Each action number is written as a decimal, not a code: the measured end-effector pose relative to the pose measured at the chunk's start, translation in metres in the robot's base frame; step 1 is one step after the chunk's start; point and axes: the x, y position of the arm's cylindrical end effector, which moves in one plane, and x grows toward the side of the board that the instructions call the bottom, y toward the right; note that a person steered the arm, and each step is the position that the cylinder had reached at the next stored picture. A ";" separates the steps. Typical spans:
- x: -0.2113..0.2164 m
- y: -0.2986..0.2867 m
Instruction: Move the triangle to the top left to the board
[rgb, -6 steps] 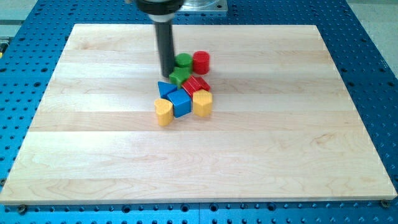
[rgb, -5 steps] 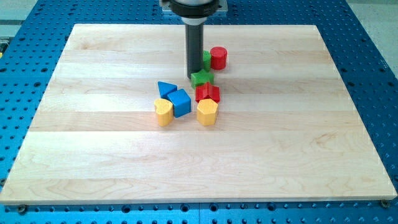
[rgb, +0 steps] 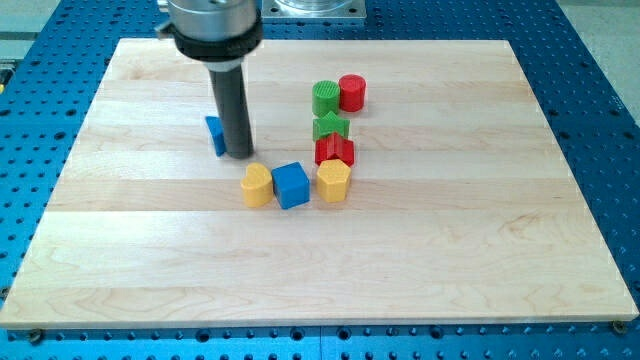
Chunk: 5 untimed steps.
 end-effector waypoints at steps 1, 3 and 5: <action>-0.022 -0.003; -0.015 -0.003; -0.055 -0.050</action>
